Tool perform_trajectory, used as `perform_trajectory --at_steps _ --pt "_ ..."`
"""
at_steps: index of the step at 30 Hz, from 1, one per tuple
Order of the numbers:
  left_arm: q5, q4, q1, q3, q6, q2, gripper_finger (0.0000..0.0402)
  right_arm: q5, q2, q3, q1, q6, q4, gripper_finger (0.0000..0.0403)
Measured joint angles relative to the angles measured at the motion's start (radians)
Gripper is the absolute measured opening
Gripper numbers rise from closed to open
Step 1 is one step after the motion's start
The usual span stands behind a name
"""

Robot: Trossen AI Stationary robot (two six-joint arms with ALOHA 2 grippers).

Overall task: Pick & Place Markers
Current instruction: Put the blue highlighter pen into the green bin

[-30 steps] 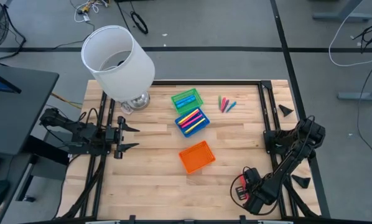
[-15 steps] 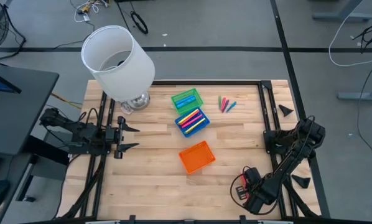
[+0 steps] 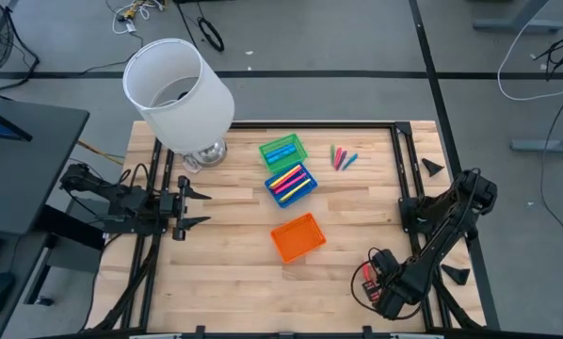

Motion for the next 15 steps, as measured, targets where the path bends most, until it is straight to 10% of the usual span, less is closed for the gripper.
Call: perform_trajectory --at_steps 15 --pt "0.0 0.0 0.0 0.0 0.0 0.0 0.0273 -0.047 -0.051 0.0 -0.04 -0.528 -0.006 0.0056"
